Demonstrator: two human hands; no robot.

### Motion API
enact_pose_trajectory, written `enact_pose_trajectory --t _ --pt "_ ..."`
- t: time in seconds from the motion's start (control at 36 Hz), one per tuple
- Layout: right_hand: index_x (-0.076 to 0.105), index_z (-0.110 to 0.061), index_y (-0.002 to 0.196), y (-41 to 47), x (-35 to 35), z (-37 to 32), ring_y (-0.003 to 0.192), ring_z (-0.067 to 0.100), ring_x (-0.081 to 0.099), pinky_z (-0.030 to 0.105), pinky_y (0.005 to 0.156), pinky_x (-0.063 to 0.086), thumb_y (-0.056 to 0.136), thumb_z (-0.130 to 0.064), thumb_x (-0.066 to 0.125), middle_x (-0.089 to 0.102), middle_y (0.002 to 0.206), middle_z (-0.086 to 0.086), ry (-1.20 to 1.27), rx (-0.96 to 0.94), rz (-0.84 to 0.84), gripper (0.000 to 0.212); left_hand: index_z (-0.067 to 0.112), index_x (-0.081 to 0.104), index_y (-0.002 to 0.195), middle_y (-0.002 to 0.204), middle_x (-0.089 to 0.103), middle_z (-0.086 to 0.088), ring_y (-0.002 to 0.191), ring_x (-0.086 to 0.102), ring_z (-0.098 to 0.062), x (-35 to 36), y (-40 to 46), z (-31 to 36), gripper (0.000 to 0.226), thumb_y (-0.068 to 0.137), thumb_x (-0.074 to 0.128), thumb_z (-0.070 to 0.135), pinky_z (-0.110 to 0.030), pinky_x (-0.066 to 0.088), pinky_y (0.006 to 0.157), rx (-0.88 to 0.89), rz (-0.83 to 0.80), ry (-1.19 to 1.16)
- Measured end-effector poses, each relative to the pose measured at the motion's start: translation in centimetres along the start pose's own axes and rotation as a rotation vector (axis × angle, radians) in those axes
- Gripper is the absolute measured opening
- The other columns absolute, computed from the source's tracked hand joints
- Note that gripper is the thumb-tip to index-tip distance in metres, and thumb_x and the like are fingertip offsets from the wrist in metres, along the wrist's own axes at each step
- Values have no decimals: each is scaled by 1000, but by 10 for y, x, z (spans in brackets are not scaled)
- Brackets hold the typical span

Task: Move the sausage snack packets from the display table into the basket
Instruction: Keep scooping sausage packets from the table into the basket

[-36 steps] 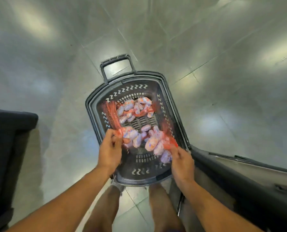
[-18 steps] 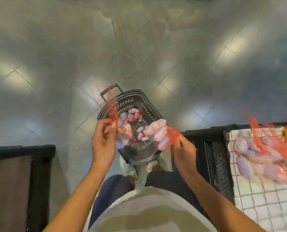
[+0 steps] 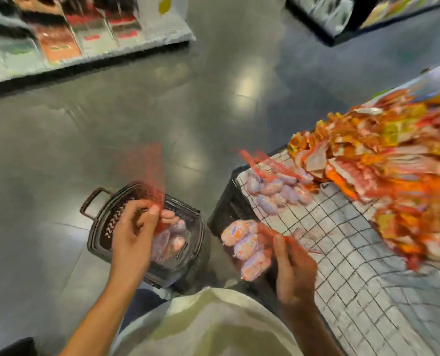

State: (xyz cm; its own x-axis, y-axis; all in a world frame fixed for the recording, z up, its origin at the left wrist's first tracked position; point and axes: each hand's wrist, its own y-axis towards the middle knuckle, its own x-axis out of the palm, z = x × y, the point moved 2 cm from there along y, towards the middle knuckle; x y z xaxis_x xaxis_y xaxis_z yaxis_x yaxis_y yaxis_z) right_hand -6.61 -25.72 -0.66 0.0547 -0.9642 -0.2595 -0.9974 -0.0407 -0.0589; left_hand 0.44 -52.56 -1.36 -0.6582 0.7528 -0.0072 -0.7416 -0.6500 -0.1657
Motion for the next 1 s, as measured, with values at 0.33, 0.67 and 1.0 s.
enact_pose_trajectory --t 0.33,0.67,1.0 --pt "80 -32 106 31 -131 22 104 11 74 19 78 58 104 -36 50 79 106 -6 199 222 146 30 13 59 98 90 76 -15 94 73 -34 153 -39 16 6 102 55 15 -49 56 91 -18 -211 -14" --pt "76 -27 107 145 -170 73 100 12 71 27 77 56 106 -39 49 76 112 3 92 408 6 29 6 59 99 91 74 -18 95 73 -35 241 -61 16 9 103 55 13 -50 57 87 -56 -213 6" --pt "48 -20 149 151 -158 117 154 15 18 43 124 25 100 -31 63 36 161 1 -365 28 -364 52 6 58 98 83 75 -7 82 73 -20 293 -53 2 8 102 57 13 -32 59 73 -154 -204 10"
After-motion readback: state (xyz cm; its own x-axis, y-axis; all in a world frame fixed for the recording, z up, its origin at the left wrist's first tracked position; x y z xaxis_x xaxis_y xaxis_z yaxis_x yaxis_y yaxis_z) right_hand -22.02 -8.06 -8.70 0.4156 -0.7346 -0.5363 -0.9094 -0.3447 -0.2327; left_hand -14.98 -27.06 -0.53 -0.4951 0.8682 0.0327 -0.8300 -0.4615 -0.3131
